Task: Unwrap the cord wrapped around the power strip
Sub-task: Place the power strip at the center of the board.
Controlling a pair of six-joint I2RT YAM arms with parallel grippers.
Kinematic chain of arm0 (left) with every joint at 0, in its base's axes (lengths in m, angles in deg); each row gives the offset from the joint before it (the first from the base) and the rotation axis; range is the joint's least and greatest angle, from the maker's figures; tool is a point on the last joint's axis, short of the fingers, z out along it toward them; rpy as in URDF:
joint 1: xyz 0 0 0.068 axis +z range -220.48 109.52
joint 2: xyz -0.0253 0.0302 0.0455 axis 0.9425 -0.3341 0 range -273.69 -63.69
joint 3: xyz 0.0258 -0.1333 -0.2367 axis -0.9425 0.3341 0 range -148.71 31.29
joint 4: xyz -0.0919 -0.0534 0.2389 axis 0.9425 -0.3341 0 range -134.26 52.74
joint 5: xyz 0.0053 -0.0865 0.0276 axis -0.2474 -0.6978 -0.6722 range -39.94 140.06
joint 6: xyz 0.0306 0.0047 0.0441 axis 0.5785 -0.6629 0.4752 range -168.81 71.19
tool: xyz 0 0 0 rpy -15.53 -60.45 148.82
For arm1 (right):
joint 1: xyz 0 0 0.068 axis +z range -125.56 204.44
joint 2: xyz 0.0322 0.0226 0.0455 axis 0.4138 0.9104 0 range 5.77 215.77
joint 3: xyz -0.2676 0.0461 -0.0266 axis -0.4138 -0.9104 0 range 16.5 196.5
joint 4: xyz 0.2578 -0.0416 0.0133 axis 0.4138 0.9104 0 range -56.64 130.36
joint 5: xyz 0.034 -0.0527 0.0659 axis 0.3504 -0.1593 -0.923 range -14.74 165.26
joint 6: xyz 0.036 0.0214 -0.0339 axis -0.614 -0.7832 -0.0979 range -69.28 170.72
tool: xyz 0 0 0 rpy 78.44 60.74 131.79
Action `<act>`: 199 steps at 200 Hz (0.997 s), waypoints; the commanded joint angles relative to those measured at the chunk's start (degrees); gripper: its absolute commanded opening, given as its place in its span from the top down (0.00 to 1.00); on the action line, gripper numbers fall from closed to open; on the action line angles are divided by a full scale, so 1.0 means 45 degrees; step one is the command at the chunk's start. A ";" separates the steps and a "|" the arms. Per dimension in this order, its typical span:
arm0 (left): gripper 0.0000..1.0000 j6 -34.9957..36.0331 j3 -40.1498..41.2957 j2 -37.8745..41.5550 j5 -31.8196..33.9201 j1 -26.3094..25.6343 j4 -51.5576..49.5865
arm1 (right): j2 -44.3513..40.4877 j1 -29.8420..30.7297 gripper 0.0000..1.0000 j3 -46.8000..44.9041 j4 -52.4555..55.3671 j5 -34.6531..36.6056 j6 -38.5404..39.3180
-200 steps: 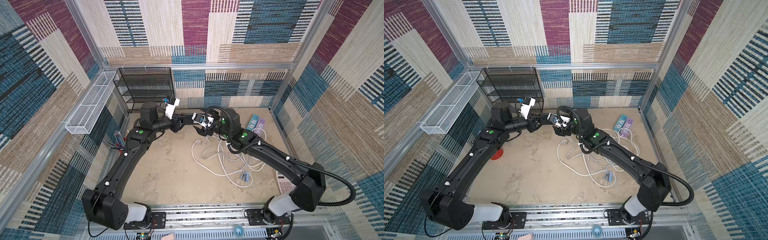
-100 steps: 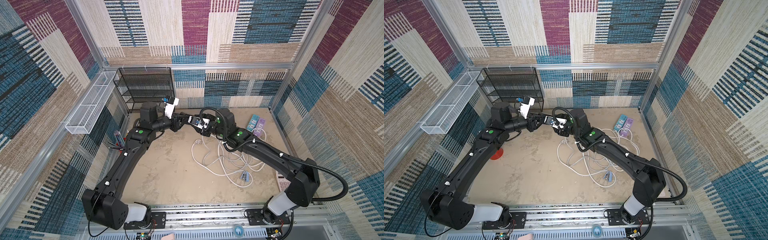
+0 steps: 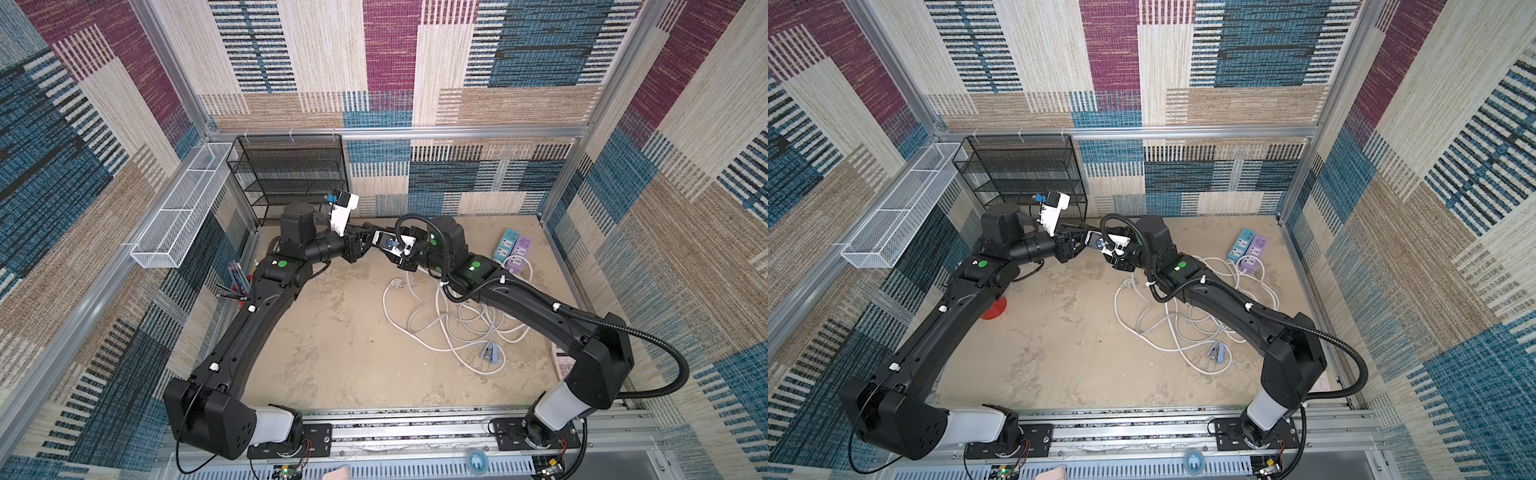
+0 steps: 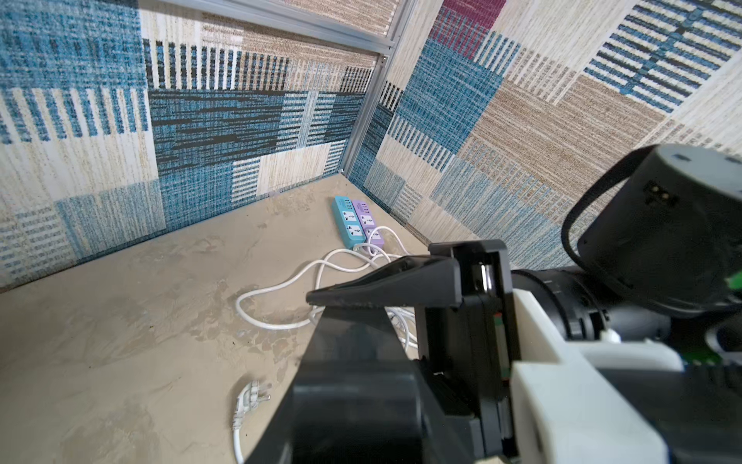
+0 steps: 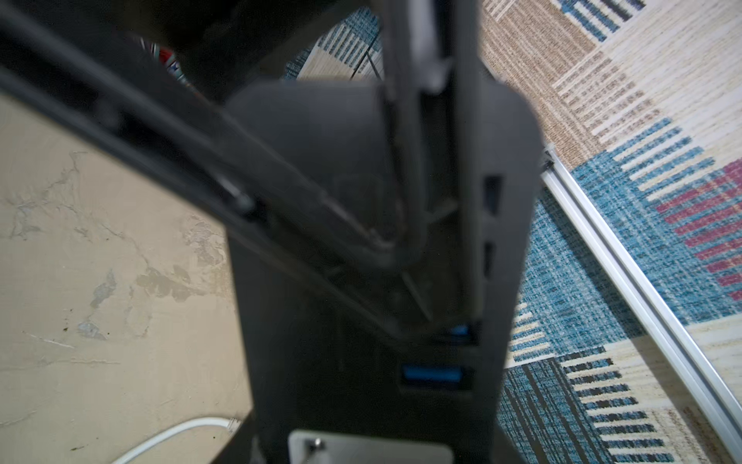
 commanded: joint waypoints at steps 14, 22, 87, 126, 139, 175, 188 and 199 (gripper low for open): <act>1.00 0.0758 0.0080 0.0164 -0.0230 -0.0003 0.0156 | -0.0356 -0.0098 0.74 -0.0245 -0.1096 0.0472 -0.1162; 1.00 0.0744 0.0132 0.0213 -0.0082 0.0012 0.0214 | -0.0458 -0.0110 0.75 -0.0355 -0.1152 0.0471 -0.1229; 0.00 0.0356 0.1166 0.1075 0.2306 0.0187 0.1360 | -0.1060 -0.0337 0.81 -0.1268 -0.1214 0.0289 -0.1780; 0.00 0.0420 0.2328 0.2266 0.4379 0.0492 0.2571 | -0.1333 -0.1309 0.82 -0.1813 -0.1484 -0.0095 -0.3133; 0.01 0.0422 0.2558 0.2473 0.4678 0.0525 0.2797 | -0.1073 -0.1902 0.82 -0.1529 -0.1295 -0.0098 -0.3906; 0.01 0.0423 0.2514 0.2389 0.4616 0.0567 0.2750 | 0.0844 -0.3368 0.80 0.0651 0.0274 0.0981 -0.6146; 0.01 0.0383 0.2515 0.2347 0.4575 0.0572 0.2761 | 0.1923 -0.3914 0.80 0.1875 0.1231 0.1282 -0.7056; 0.00 0.0397 0.2504 0.2367 0.4548 0.0581 0.2742 | 0.2760 -0.4319 0.81 0.2752 0.1724 0.1725 -0.7737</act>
